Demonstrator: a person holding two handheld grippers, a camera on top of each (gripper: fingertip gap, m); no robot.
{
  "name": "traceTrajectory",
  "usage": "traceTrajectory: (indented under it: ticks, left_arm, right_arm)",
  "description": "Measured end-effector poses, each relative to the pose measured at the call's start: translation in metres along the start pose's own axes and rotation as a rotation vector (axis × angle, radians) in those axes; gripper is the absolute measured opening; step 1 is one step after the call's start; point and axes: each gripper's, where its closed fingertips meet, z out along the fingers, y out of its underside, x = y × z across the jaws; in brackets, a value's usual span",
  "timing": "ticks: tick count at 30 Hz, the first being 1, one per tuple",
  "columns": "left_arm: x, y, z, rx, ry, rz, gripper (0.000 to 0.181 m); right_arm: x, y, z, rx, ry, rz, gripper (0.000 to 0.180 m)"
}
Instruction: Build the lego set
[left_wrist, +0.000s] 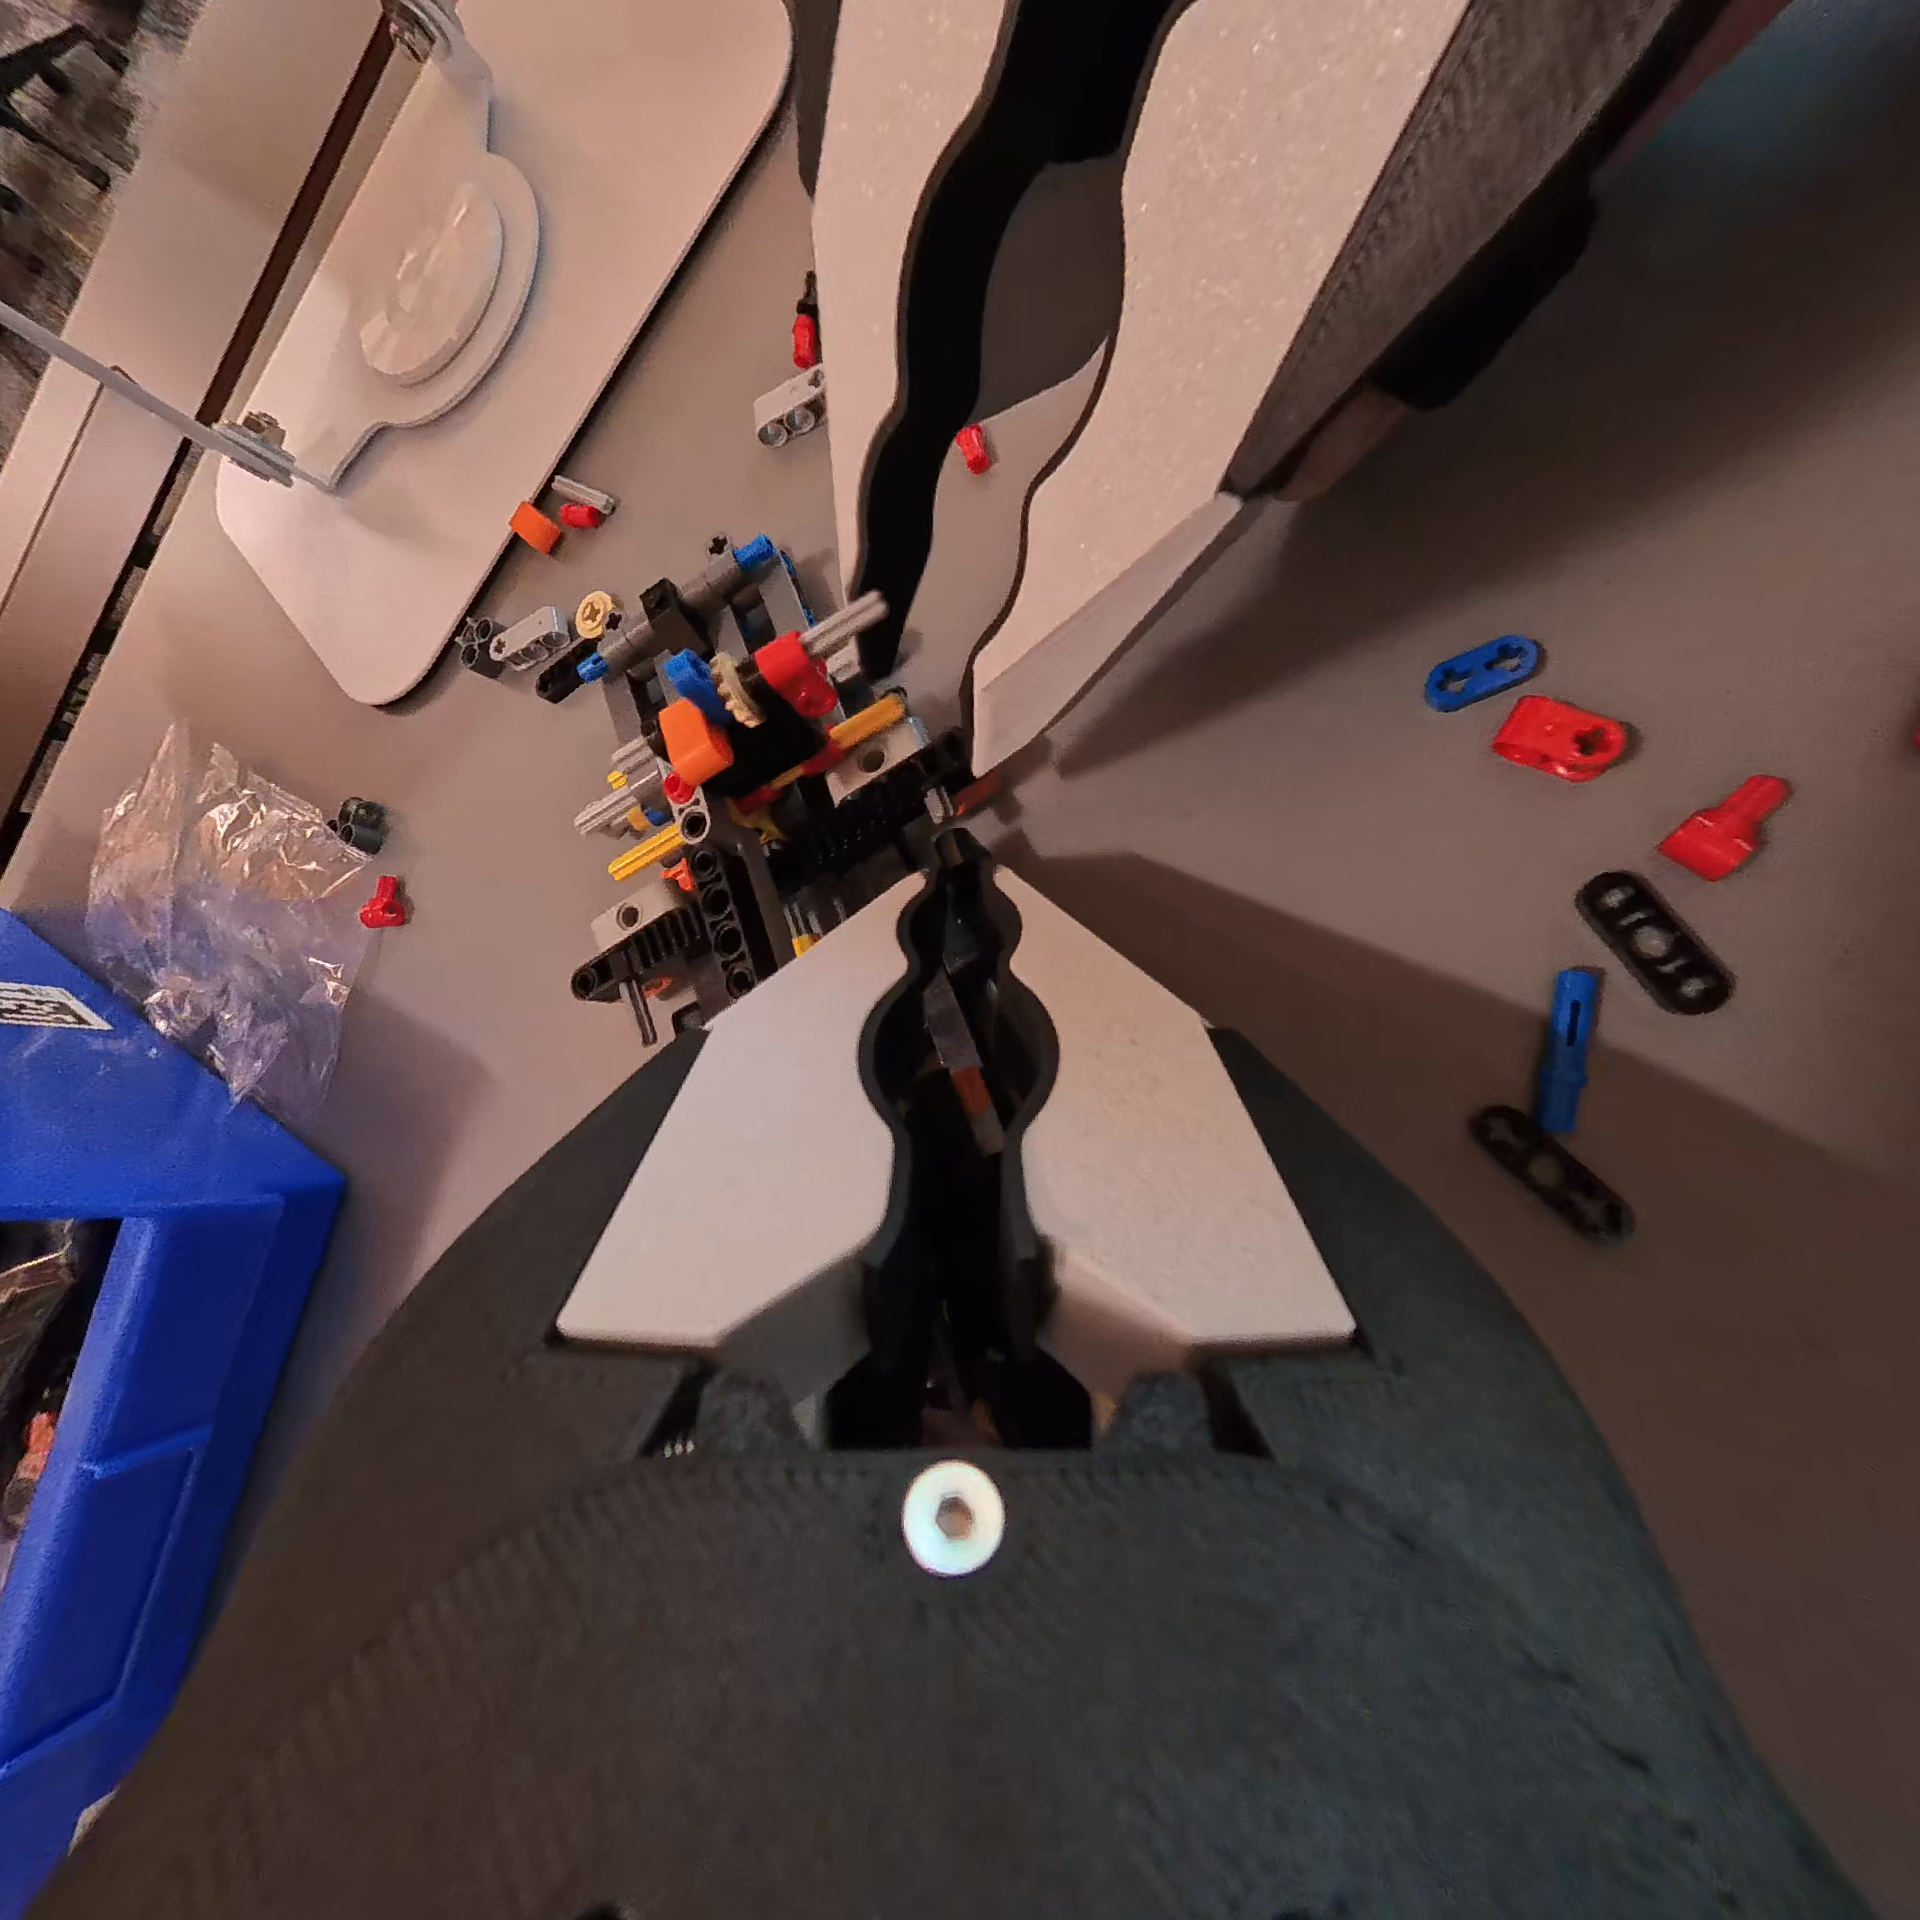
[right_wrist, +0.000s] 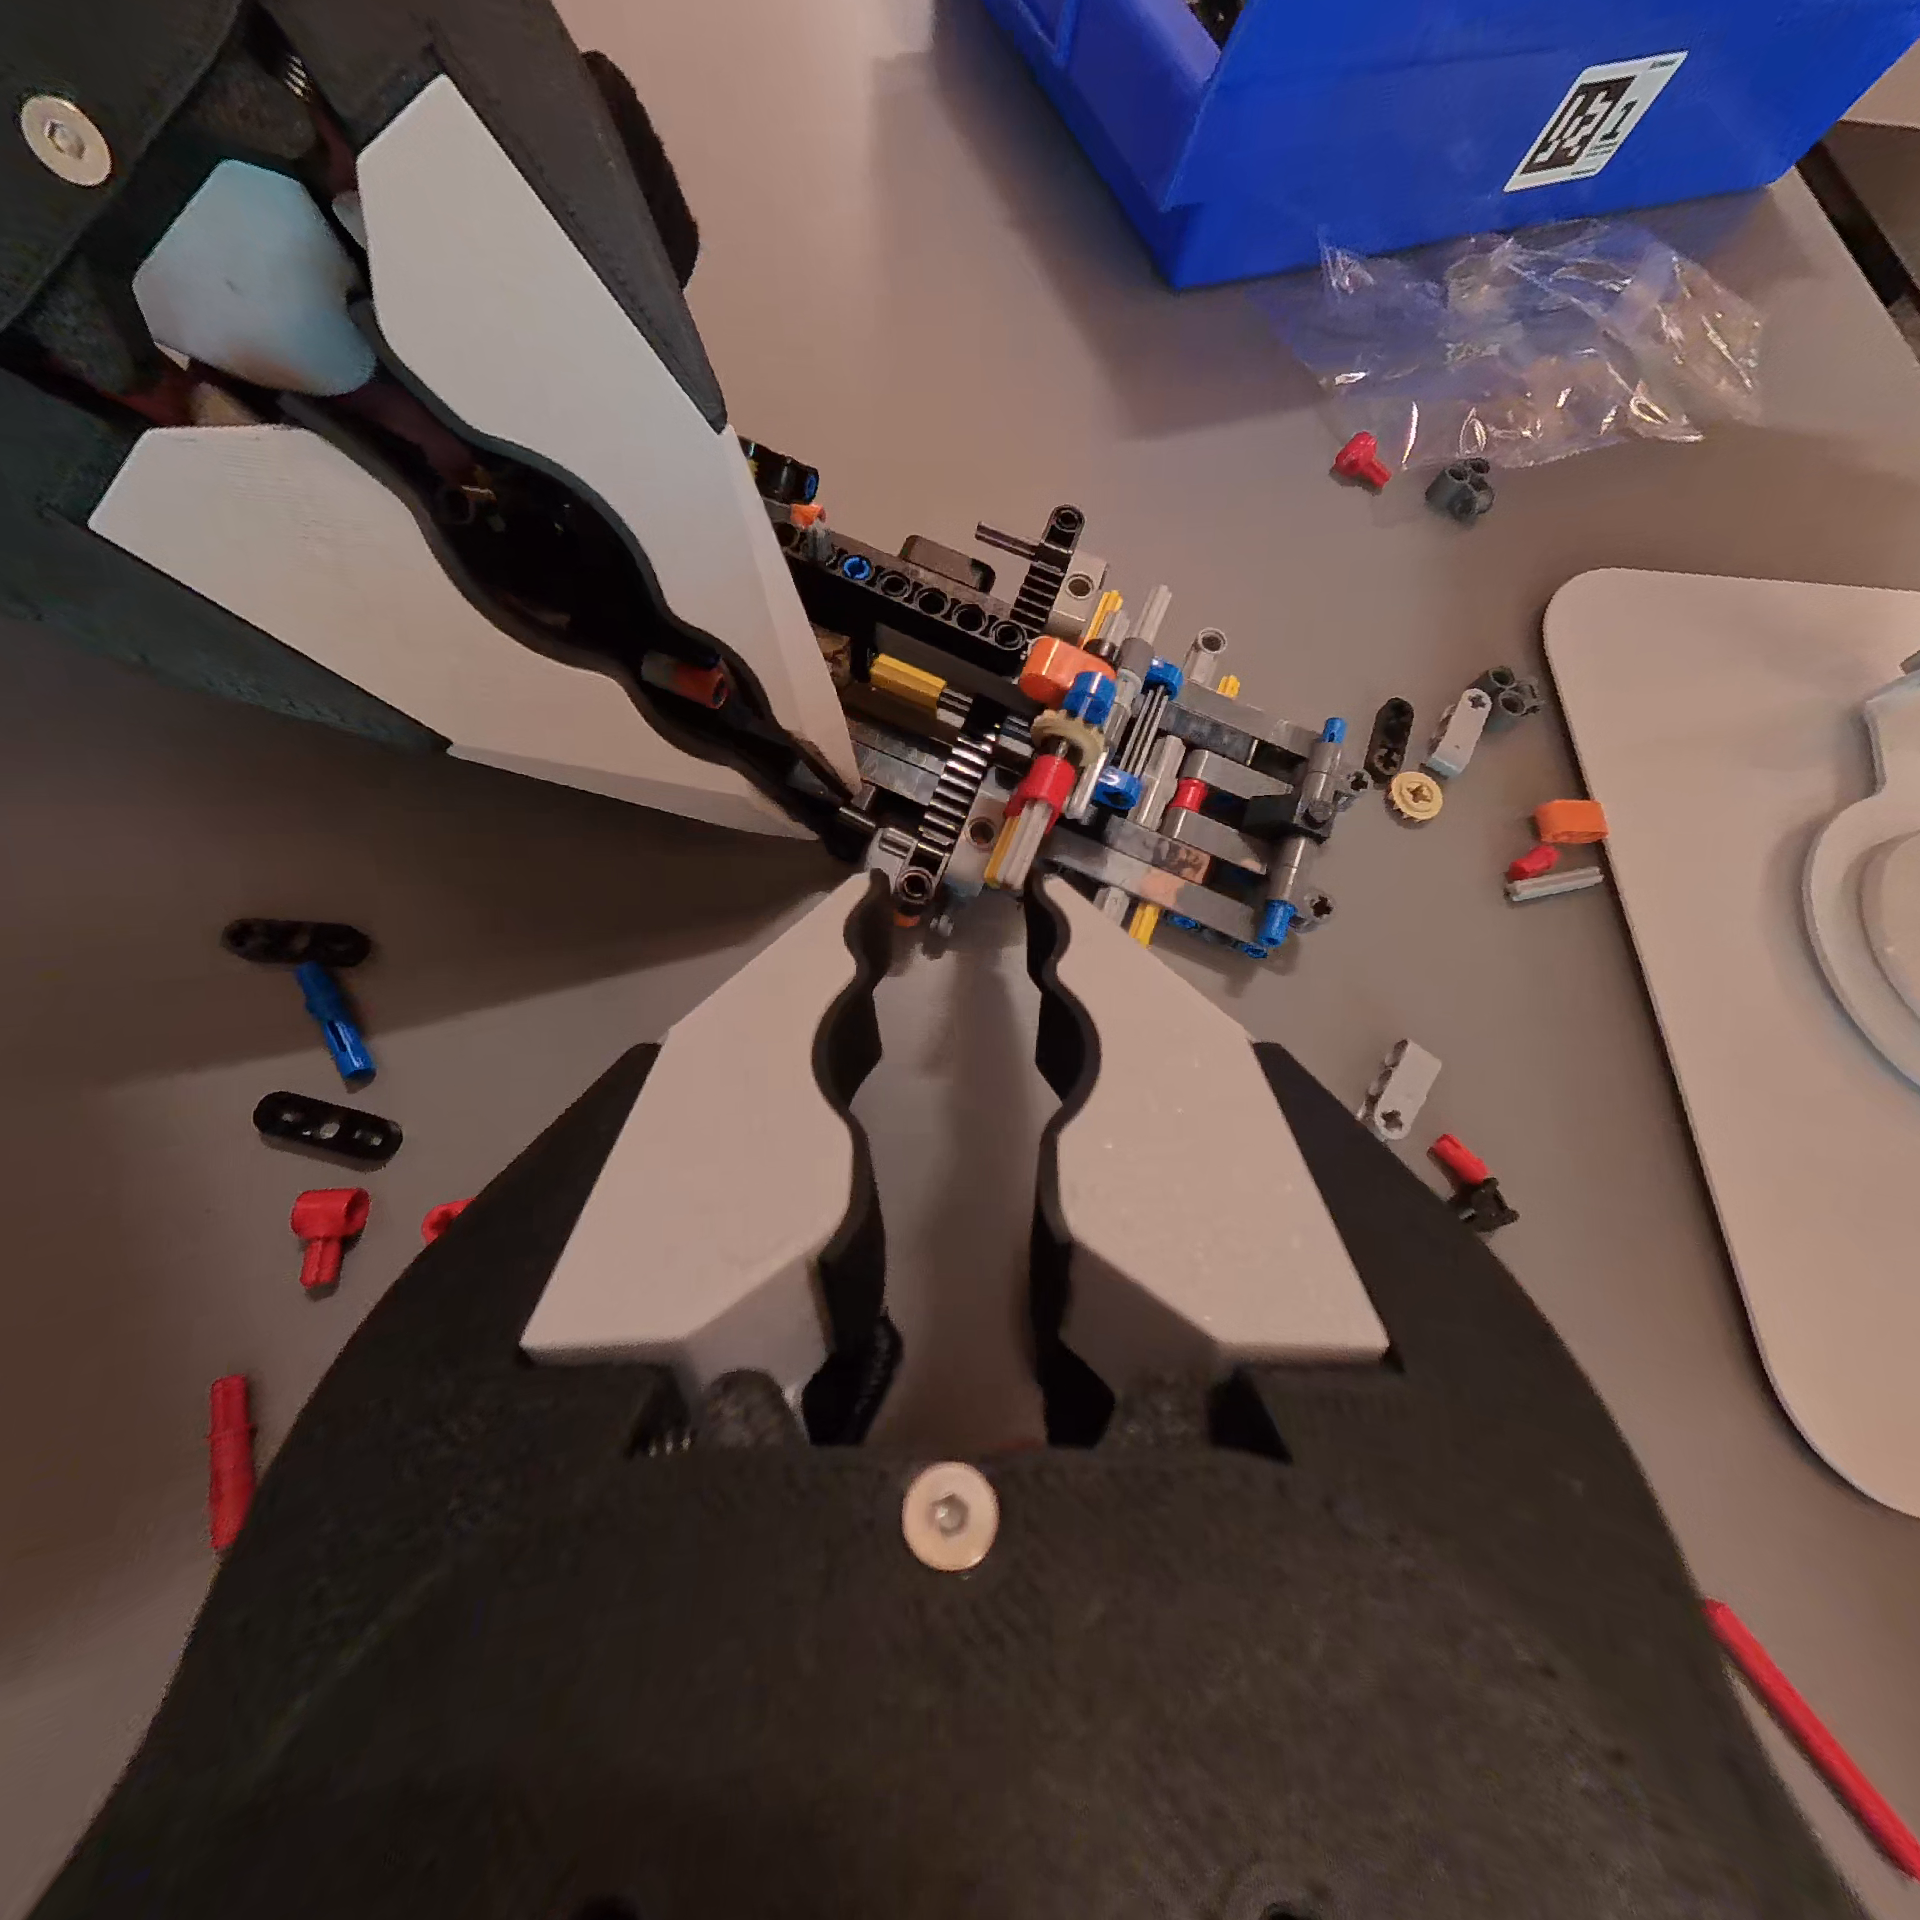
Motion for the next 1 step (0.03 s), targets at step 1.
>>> traceTrajectory:
  ticks: [1]
  left_arm:
    - [0.0000, 0.0000, -0.0001, 0.001, -0.001, -0.002, 0.004]
  right_arm:
    - [-0.0002, -0.0003, -0.0005, 0.004, -0.004, 0.003, 0.024]
